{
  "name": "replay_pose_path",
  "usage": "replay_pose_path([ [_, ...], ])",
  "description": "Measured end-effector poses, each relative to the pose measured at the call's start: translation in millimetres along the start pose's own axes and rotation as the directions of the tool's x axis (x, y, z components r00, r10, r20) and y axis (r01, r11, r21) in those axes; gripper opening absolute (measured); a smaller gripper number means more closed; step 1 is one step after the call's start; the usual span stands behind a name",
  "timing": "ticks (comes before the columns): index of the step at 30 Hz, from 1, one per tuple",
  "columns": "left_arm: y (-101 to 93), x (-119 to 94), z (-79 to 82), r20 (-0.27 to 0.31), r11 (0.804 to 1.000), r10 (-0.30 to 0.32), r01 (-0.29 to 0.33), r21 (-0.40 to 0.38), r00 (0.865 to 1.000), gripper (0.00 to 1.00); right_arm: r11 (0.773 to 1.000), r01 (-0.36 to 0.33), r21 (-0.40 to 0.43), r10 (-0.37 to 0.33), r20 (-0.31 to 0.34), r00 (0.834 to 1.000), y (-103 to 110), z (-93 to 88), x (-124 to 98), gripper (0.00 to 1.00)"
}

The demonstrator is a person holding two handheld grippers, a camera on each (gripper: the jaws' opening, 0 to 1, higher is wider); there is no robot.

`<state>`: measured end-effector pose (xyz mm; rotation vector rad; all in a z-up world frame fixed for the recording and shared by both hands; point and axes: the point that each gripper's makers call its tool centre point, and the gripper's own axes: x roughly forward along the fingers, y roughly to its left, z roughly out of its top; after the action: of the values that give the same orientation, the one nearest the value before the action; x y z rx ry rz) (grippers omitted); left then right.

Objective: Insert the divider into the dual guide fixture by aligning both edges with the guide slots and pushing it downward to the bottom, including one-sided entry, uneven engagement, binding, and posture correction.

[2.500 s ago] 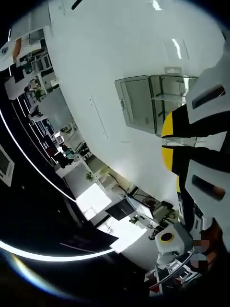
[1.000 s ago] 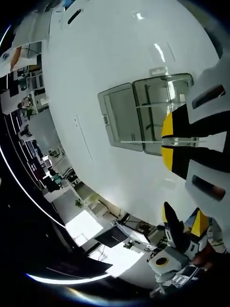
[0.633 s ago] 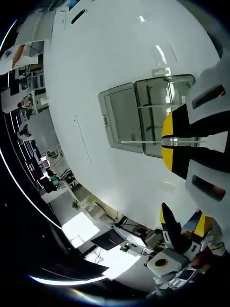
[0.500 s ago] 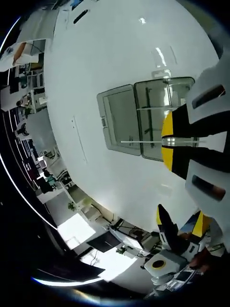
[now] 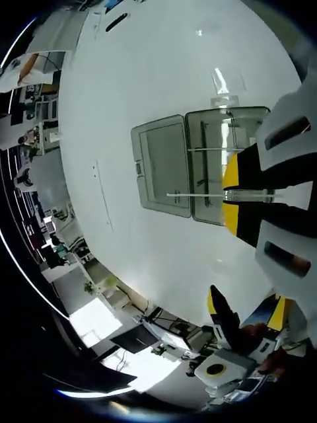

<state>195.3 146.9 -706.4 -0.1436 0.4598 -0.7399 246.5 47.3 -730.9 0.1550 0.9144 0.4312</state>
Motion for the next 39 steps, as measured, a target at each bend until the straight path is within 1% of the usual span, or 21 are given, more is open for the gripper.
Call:
replay_pose_path([
  [3, 3.9, 0, 0.2, -0.003, 1.000, 0.007, -0.007, 0.013, 1.000, 0.70, 1.000, 0.004, -0.004, -0.004, -0.014, 1.000, 0, -2.9, 4, 0.00],
  [8, 8.2, -2, 2.3, 0.015, 1.000, 0.013, -0.013, -0.008, 1.000, 0.70, 1.000, 0.009, -0.012, -0.010, -0.035, 0.999, 1, -3.5, 7, 0.00],
  [14, 11.8, -3, -0.3, 0.008, 1.000, 0.018, -0.018, -0.012, 1.000, 0.70, 1.000, 0.014, -0.025, -0.016, -0.069, 0.997, 1, -6.9, 13, 0.00],
  [16, 15.3, -4, 1.0, 0.016, 0.999, 0.033, -0.032, -0.016, 0.999, 0.70, 0.999, 0.020, -0.032, -0.022, -0.083, 0.996, 0, -7.6, 15, 0.00],
  [20, 15.5, -4, 1.7, 0.020, 0.999, 0.032, -0.031, -0.024, 0.999, 0.70, 0.999, 0.023, -0.040, -0.027, -0.100, 0.995, -1, -7.9, 17, 0.00],
  [24, 18.1, -4, 2.5, 0.022, 0.999, 0.034, -0.033, -0.035, 0.999, 0.70, 0.999, 0.020, -0.040, -0.024, -0.108, 0.994, -1, -8.9, 18, 0.00],
  [30, 20.2, -5, 4.3, 0.022, 0.999, 0.034, -0.033, -0.030, 0.999, 0.69, 0.999, 0.012, -0.034, -0.016, -0.124, 0.992, 1, -10.7, 22, 0.00],
  [39, 22.9, -5, 4.9, 0.026, 0.999, 0.037, -0.036, -0.040, 0.999, 0.69, 0.998, 0.016, -0.056, -0.025, -0.148, 0.989, 0, -14.6, 27, 0.00],
])
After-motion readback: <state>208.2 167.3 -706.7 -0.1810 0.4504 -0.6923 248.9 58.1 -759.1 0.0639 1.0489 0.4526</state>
